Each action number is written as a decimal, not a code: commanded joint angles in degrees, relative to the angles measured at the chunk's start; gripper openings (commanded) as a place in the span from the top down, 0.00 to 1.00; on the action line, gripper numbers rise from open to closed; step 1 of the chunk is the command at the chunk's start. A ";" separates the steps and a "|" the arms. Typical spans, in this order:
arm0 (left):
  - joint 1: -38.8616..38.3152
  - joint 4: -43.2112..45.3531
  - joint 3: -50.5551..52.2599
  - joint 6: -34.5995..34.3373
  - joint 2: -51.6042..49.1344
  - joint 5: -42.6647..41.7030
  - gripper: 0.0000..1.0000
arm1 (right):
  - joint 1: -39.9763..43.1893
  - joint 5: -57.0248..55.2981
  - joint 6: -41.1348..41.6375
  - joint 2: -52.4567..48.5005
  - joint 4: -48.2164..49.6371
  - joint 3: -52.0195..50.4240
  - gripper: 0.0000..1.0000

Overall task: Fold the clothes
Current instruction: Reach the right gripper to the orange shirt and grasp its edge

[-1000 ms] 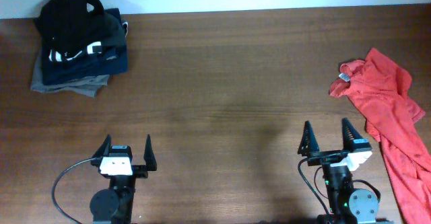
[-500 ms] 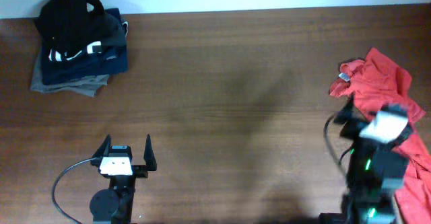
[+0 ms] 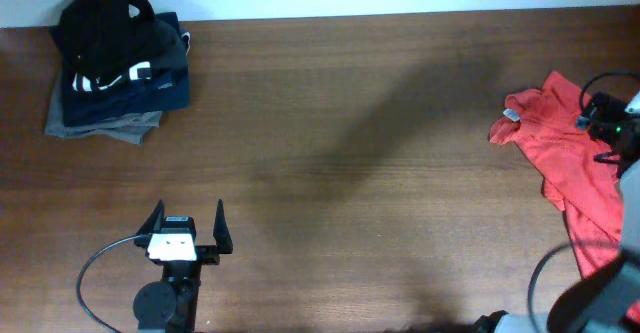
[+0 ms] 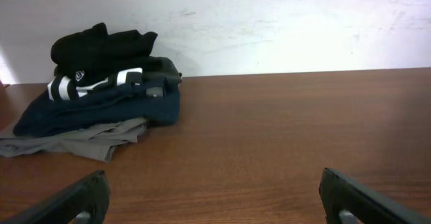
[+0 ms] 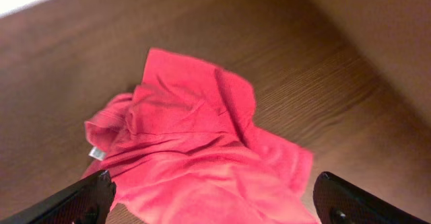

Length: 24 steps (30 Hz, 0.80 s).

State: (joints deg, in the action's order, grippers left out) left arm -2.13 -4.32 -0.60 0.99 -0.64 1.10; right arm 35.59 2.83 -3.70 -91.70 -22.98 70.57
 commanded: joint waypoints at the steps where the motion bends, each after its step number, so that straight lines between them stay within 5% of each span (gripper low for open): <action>1: 0.31 -0.35 0.09 -0.13 0.31 0.20 0.01 | 0.61 3.98 -0.59 -5.95 2.19 1.64 0.02; 11: 0.31 -0.35 0.09 -0.13 0.31 0.20 0.01 | 4.57 4.11 -0.85 -21.33 12.59 1.68 0.01; 24: 0.31 -0.35 0.09 -0.13 0.31 0.20 0.01 | 4.66 3.41 -3.10 -23.06 20.63 1.68 0.01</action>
State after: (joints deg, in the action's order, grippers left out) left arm -2.13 -4.32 -0.60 0.99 -0.62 1.10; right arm 40.29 6.13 -7.46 -114.39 -3.62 71.05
